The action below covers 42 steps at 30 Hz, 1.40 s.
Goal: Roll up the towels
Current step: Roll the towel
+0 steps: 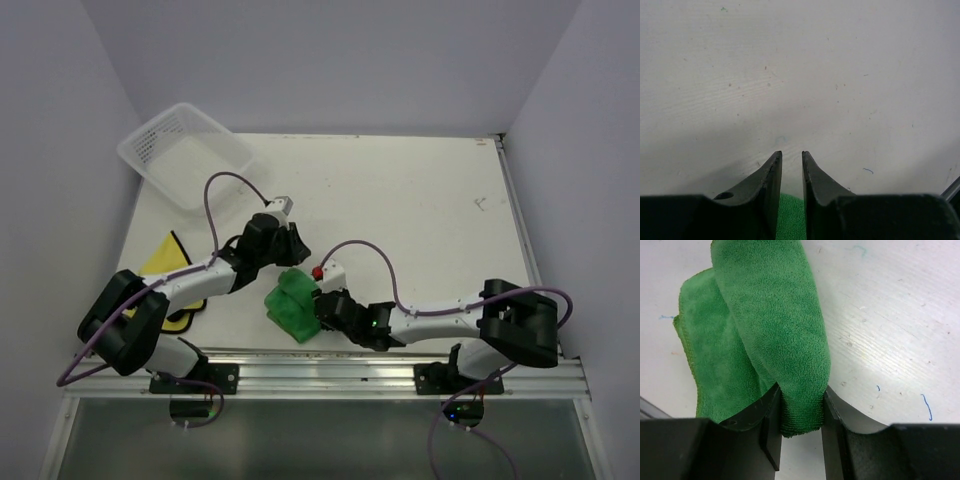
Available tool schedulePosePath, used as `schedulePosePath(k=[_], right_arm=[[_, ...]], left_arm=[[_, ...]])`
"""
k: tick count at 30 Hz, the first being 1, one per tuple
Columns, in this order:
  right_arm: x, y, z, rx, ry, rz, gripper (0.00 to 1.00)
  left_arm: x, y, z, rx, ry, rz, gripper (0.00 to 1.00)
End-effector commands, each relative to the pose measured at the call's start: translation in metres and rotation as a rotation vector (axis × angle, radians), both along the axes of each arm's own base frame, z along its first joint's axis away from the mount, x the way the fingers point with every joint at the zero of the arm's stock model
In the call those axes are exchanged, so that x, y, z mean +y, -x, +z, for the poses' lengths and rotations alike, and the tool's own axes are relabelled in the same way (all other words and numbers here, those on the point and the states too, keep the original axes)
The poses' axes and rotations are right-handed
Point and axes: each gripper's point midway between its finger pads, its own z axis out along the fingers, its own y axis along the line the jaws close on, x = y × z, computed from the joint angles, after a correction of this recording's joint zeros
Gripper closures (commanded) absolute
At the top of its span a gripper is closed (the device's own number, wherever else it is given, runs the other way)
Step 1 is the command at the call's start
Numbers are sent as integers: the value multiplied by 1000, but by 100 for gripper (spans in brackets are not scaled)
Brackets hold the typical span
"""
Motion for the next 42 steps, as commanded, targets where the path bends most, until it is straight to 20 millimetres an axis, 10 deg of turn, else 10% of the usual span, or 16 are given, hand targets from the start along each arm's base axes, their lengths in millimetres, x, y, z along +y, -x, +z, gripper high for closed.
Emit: schedulePosePath(k=[1, 26, 42], right_arm=[[-20, -20, 8, -157, 144, -118, 72], [44, 27, -12, -545, 707, 98, 62], [53, 30, 11, -482, 574, 128, 43]], left_arm=[[2, -10, 13, -30, -31, -1, 73], [11, 56, 2, 46, 92, -43, 75], [34, 91, -68, 137, -13, -3, 74]])
